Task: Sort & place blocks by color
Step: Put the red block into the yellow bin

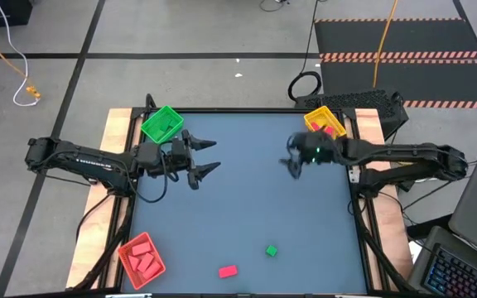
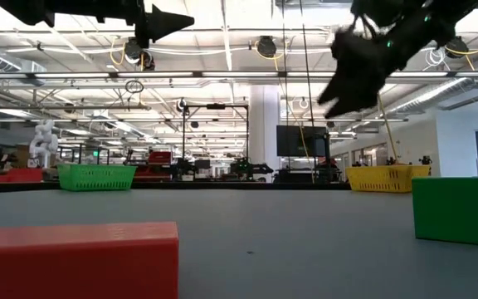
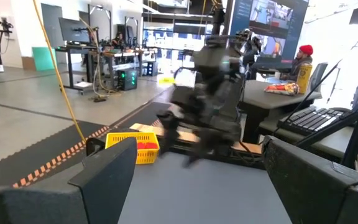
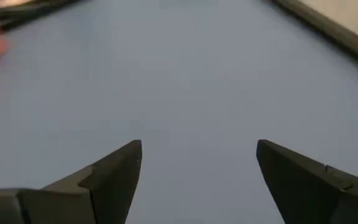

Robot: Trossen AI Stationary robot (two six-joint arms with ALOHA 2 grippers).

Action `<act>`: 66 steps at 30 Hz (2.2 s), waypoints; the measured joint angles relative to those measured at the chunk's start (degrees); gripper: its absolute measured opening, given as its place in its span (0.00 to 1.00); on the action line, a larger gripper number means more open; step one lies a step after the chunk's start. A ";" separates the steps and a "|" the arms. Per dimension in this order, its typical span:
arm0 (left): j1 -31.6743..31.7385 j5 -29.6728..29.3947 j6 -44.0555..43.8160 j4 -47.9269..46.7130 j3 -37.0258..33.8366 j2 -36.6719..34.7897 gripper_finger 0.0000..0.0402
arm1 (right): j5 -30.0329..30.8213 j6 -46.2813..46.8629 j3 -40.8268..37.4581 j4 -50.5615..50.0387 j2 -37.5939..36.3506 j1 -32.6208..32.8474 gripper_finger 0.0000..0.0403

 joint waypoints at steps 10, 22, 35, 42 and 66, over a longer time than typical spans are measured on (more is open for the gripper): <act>0.00 0.00 -0.94 0.00 0.02 0.00 0.86 | -3.38 -4.02 0.02 20.96 11.91 26.50 0.77; -3.43 5.94 -6.70 -9.36 0.04 0.00 0.86 | -3.05 -2.73 5.17 41.42 32.68 37.24 0.77; -26.01 -8.90 -5.28 -14.58 0.04 0.00 0.86 | -3.25 -7.82 23.71 34.05 49.93 40.72 0.77; -28.93 -15.57 -6.98 -15.12 0.04 0.15 0.86 | -3.16 -7.89 29.09 33.50 55.36 42.81 0.77; -33.81 -20.63 -16.36 -17.78 0.04 0.15 0.86 | 4.68 -5.37 34.66 33.71 63.16 46.00 0.75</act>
